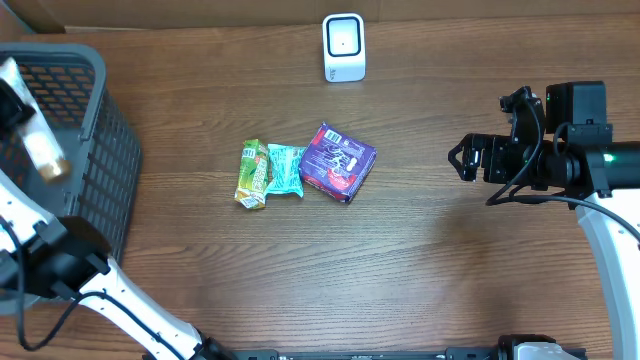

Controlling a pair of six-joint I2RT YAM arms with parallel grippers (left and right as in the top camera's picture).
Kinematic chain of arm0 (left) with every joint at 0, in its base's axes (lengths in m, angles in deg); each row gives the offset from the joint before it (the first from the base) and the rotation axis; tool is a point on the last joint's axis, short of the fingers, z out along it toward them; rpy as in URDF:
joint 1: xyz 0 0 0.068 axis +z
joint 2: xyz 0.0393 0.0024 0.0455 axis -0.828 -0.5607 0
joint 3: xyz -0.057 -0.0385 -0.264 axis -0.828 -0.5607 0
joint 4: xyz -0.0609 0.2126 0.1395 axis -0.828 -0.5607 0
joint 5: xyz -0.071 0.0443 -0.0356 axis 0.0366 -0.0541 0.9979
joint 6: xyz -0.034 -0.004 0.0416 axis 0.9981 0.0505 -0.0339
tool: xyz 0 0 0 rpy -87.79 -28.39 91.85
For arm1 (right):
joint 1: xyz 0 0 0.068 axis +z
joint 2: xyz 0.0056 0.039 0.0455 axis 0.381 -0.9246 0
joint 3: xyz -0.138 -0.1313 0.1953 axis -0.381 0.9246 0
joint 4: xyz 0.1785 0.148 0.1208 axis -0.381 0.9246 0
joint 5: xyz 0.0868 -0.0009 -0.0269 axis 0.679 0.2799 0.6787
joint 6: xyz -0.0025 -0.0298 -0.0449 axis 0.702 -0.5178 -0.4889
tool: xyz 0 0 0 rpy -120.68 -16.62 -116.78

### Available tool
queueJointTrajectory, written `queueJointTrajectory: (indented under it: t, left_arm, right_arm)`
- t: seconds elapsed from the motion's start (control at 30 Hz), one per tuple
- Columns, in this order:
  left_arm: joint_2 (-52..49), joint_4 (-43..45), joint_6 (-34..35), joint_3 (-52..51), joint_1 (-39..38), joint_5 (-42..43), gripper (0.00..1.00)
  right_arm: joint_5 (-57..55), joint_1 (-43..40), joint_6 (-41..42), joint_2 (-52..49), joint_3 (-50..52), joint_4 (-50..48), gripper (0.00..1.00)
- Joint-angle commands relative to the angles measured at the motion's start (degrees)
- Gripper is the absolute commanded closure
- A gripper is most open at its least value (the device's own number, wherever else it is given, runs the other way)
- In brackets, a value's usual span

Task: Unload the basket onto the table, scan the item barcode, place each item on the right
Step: 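Place the white bamboo tube left of the juice box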

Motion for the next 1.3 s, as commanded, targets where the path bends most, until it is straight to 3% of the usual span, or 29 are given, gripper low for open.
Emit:
queueJointTrajectory:
  t: [0.0, 0.23, 0.53, 0.63, 0.8, 1.1, 1.27]
  left_arm:
    - [2.78, -3.21, 2.62, 12.76, -1.9, 6.51, 0.96]
    - [11.39, -4.04, 2.45, 18.4, -9.07, 6.01, 0.96]
    - [13.31, -4.85, -4.63, 14.88, -28.52, 5.84, 0.96]
    - [13.07, -4.85, -5.68, 5.79, -36.37, 4.52, 0.96]
    - [13.07, -4.85, -7.21, -9.01, -41.75, 4.26, 0.96]
    - [13.07, 0.2, -7.28, -33.29, -38.62, -2.93, 0.96]
    - [13.07, 14.93, -6.64, -52.52, -36.28, -2.86, 0.96]
  right_arm:
    - [-0.37, 0.07, 0.2, 0.04, 0.35, -0.42, 0.0]
    - [-0.35, 0.07, 0.2, 0.04, 0.35, -0.37, 0.0]
    - [-0.35, 0.07, 0.2, 0.04, 0.35, -0.92, 0.0]
    - [-0.37, 0.07, 0.2, 0.04, 0.35, -0.48, 0.0]
    - [-0.37, 0.07, 0.2, 0.04, 0.35, -0.37, 0.0]
    - [-0.37, 0.04, 0.2, 0.04, 0.35, -0.68, 0.0]
    - [-0.37, 0.07, 0.2, 0.04, 0.35, -0.79, 0.0]
